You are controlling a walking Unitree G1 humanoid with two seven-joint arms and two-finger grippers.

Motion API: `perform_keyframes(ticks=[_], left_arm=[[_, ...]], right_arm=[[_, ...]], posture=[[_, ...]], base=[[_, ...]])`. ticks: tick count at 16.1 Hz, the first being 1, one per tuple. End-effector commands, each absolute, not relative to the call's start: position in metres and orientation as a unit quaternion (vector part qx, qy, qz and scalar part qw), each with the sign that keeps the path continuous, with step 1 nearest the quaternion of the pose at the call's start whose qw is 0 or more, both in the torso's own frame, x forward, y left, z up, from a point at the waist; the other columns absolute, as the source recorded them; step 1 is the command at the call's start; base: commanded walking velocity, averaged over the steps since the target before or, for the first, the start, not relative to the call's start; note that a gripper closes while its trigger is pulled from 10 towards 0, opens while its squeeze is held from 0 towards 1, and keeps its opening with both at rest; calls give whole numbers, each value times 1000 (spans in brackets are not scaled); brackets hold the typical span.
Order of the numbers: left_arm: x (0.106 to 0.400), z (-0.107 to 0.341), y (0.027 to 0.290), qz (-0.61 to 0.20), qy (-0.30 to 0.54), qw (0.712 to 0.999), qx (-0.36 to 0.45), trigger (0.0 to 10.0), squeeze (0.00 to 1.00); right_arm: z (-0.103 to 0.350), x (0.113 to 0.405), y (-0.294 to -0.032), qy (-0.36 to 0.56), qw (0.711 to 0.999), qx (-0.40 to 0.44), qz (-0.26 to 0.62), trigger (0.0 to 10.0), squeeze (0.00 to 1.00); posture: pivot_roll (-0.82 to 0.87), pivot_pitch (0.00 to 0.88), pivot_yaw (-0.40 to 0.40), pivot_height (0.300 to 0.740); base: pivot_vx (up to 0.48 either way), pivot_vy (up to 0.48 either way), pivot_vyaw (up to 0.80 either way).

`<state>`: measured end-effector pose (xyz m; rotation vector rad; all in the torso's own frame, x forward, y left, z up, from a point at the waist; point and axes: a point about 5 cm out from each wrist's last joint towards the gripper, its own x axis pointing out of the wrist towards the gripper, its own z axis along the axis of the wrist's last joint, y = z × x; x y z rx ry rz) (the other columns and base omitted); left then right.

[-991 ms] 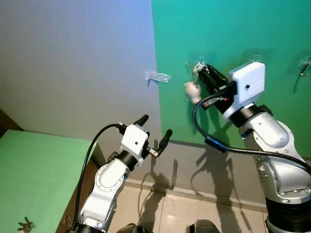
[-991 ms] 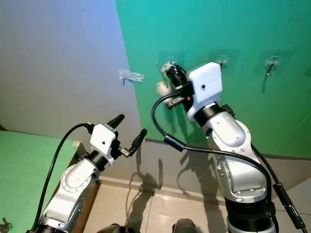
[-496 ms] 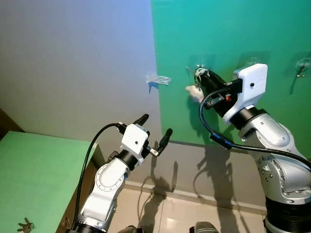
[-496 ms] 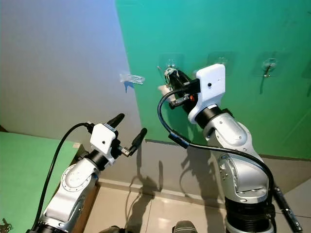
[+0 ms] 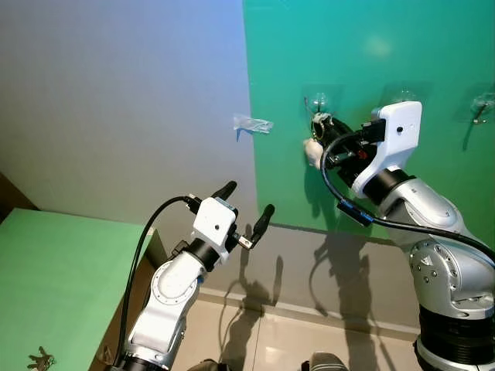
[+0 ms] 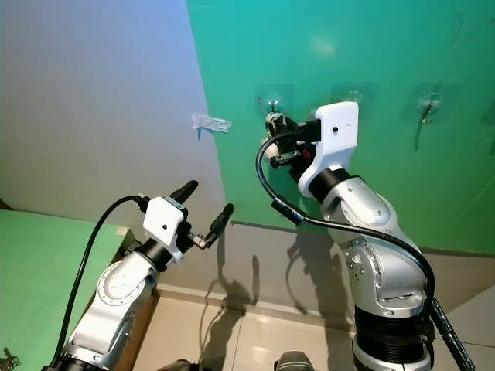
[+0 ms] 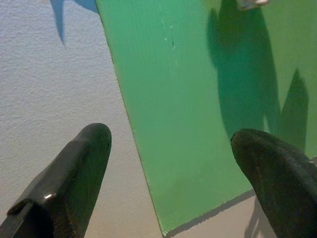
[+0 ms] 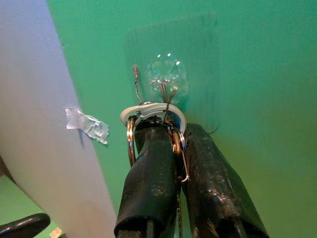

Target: Hang keys on a hook

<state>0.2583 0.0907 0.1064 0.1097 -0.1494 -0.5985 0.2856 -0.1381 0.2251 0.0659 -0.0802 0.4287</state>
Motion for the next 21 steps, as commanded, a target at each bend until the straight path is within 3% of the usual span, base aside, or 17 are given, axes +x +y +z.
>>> perform_keyframes(ticks=[1,4,7,17,18,19,21], left_arm=[[258,105,94,-288,-71,953,60,10000,0],[257,105,94,-288,-71,953,59,10000,0],[257,105,94,-288,-70,953,58,10000,0],[255,104,93,-287,-67,954,56,10000,0],[255,104,93,-287,-67,954,56,10000,0],[255,104,93,-286,-67,954,55,10000,0],[255,104,94,-285,-67,955,55,10000,0]], right_arm=[[223,289,-145,-28,982,25,185,0,0],[224,290,-144,-22,981,50,186,0,0],[220,293,-144,25,970,153,186,0,0],[200,291,-135,171,932,246,205,0,0],[201,292,-136,169,933,244,203,0,0],[217,296,-142,89,969,158,168,0,0],[236,296,-141,2,989,27,149,0,0]], posture=[[-272,30,111,720],[-273,32,111,720],[-271,34,110,720],[-267,42,105,720],[-267,42,105,720],[-265,44,105,720],[-265,44,105,720]], base=[[0,0,0],[0,0,0],[0,0,0],[0,0,0],[0,0,0],[0,0,0],[0,0,0]])
